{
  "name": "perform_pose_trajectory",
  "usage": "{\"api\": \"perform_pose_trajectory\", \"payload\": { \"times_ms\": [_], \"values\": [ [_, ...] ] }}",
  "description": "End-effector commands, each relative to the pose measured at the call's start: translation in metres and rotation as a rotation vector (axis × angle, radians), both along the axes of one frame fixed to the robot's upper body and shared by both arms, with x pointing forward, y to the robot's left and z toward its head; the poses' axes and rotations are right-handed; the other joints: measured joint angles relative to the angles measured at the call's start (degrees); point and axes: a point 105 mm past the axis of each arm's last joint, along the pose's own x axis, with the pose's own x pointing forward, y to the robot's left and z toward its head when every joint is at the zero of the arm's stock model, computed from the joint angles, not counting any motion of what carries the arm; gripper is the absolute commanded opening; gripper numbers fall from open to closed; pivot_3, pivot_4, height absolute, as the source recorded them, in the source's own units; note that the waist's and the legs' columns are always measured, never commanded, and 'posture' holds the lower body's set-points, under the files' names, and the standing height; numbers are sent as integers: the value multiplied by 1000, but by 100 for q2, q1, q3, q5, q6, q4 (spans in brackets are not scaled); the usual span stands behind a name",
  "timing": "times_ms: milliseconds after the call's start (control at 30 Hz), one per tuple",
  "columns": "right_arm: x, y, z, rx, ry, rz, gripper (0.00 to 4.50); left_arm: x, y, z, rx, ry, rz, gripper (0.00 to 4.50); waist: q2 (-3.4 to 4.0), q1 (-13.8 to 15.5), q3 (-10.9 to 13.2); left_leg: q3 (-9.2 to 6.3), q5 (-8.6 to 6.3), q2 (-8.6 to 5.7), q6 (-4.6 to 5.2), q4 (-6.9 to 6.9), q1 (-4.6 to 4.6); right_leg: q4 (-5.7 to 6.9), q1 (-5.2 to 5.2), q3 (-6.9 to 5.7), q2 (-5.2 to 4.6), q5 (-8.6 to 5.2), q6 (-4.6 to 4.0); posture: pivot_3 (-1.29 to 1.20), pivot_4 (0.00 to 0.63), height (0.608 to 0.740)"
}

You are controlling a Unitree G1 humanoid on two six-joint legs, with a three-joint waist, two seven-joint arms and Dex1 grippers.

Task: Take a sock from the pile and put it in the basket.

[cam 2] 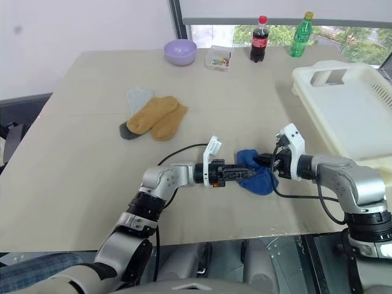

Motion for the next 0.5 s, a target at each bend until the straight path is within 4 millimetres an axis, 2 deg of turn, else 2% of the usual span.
{"api": "perform_pose_trajectory", "payload": {
  "times_ms": [33, 100, 233, 367, 500],
  "values": [
    [-1, 8, 26, -35, -118, 24, 103, -11, 6, 26, -95, -59, -59, 2246, 1, -6, 0, 3, 0, 0, 0, 0, 0, 2, -1, 3, 0, 0, 0, 0, 150, 732],
    [-4, 8, 28, -55, -130, 22, 103, -13, 12, 31, -113, -75, -65, 2246, 1, 1, 0, 2, 0, 1, 0, 0, 0, 2, -1, 2, 1, 0, 0, 0, 150, 732],
    [-26, 11, 22, -109, -116, 103, 103, -13, 28, 54, -226, -96, -75, 2246, 1, 24, 0, 2, 0, 0, 0, 0, -1, 0, 0, 1, 1, 0, 0, 0, 150, 732],
    [-38, 12, 17, -180, -125, 170, 103, -2, 41, 73, -311, -93, -44, 2246, 0, 4, 1, 5, 0, 0, 1, 1, -3, -1, -1, 2, 0, 0, 0, 0, 150, 732],
    [-52, 20, 24, -203, -154, 271, 103, 19, 39, 67, -274, -74, 42, 2246, 0, 9, 0, 9, -2, 3, 5, 8, 3, 2, 4, 2, 3, 0, 3, 0, 150, 732]
  ]
}}
